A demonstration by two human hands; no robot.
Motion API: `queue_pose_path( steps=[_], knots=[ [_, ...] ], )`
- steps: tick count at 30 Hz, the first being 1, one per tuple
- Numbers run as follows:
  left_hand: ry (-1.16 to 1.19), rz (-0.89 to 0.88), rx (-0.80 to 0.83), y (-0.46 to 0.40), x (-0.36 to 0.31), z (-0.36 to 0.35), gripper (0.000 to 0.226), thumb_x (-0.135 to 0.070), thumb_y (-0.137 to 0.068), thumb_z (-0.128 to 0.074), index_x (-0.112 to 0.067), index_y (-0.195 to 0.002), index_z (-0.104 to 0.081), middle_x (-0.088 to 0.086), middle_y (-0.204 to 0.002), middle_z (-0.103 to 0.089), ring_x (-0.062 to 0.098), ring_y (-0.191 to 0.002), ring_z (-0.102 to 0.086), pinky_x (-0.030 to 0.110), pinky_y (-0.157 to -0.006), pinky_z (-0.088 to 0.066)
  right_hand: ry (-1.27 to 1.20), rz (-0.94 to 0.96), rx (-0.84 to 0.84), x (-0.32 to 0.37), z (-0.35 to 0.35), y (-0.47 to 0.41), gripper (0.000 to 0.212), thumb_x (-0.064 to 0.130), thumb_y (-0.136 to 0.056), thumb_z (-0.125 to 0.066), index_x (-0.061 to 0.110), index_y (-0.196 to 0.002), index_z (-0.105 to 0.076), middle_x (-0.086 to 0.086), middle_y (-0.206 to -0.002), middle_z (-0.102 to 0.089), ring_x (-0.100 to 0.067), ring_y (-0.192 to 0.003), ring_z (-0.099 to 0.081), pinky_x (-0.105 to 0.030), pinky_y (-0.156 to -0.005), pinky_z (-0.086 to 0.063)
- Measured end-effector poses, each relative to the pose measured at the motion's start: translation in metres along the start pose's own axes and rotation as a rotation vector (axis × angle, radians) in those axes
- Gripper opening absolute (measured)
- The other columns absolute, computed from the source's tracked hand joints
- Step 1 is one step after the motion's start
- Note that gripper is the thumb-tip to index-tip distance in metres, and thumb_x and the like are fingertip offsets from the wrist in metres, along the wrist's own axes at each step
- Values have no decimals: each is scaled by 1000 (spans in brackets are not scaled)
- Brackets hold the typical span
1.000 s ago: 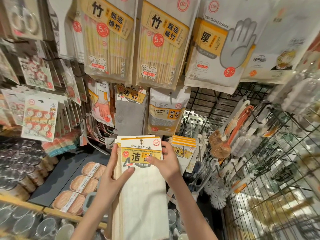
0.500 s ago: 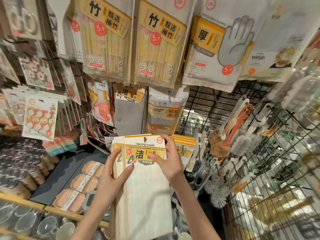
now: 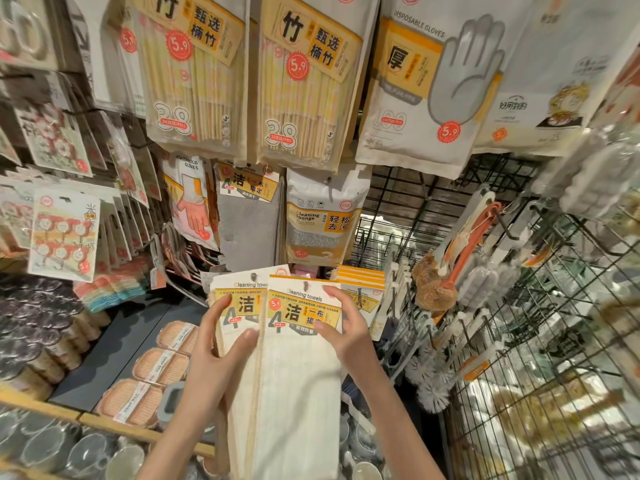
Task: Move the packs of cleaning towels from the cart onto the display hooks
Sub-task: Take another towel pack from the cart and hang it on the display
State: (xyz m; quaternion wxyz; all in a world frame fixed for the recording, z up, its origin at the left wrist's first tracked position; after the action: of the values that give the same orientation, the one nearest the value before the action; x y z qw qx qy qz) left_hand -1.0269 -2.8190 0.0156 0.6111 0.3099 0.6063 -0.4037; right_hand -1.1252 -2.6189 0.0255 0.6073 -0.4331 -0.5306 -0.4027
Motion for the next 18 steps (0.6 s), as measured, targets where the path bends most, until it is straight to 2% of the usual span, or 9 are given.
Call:
queue_pose_path(
  steps=[2,4,6,8,10,13,15,18],
  knots=[
    [-13,-11,-14,-3,2,3,58,-27,-78,-72,-53,-122,-47,-49,-114,-48,-21,-108,-48,18,-85,-41,-31,-61,-50,-13,15,-2,51,-16,-82,-56,11,-125,-51,-9,-130,-54,-13,-112,-58,-32,-99,-47],
    [-27,-16,-10,-7,7,5,60,-15,-82,-71,-48,-127,-47,-42,-123,-48,-7,-120,-48,28,-97,-41,-55,-109,-99,-27,30,-4,51,-18,-82,-54,12,-123,-52,-14,-128,-55,-18,-107,-60,-24,-87,-51],
    [-43,-15,0,-9,11,5,61,-12,-84,-70,-46,-130,-46,-33,-130,-48,4,-125,-47,34,-103,-39,-41,-128,-130,-38,43,-4,50,-17,-83,-54,16,-120,-52,-14,-124,-56,-21,-105,-61,-14,-74,-51],
    [-45,-12,-7,-10,12,5,62,-12,-85,-69,-50,-128,-46,-29,-131,-50,4,-124,-49,35,-102,-40,-3,-142,-167,-49,55,-4,50,-13,-84,-55,23,-117,-52,-10,-125,-57,-23,-109,-59,-10,-72,-48],
    [-49,-10,-17,-11,13,6,63,-13,-84,-69,-56,-124,-45,-27,-131,-51,5,-122,-50,36,-101,-42,19,-159,-219,-58,67,-5,50,-11,-84,-56,27,-116,-53,-7,-127,-56,-17,-109,-57,-8,-73,-47],
    [-64,12,-24,-13,15,8,63,-16,-85,-70,-59,-123,-44,-24,-133,-50,13,-124,-50,46,-102,-42,40,-169,-259,-68,78,-9,49,-10,-85,-56,25,-119,-54,-6,-126,-56,-10,-103,-57,-4,-68,-46],
    [-69,12,-25,-15,14,9,63,-17,-85,-69,-61,-121,-44,-34,-130,-48,8,-123,-49,44,-102,-42,39,-182,-272,-75,83,-13,49,-11,-85,-55,21,-122,-53,-9,-128,-55,-17,-106,-57,-5,-68,-47],
    [-70,15,-28,-16,11,9,63,-17,-85,-69,-63,-120,-43,-46,-121,-46,-12,-115,-47,34,-96,-41,46,-201,-300,-84,93,-18,48,-13,-85,-55,10,-127,-52,-12,-132,-53,-18,-106,-54,-5,-67,-46]
  ],
)
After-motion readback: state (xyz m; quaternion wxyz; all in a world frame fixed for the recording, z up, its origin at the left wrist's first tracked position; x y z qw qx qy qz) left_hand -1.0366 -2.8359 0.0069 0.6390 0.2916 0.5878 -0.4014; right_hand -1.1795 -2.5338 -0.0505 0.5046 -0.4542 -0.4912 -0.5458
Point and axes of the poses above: each hand's wrist, its own y-axis away from the middle knuckle, its own z-axis out of the back of the hand, x = y × z, the point moved 8 cm from there along -y, towards the middle knuckle
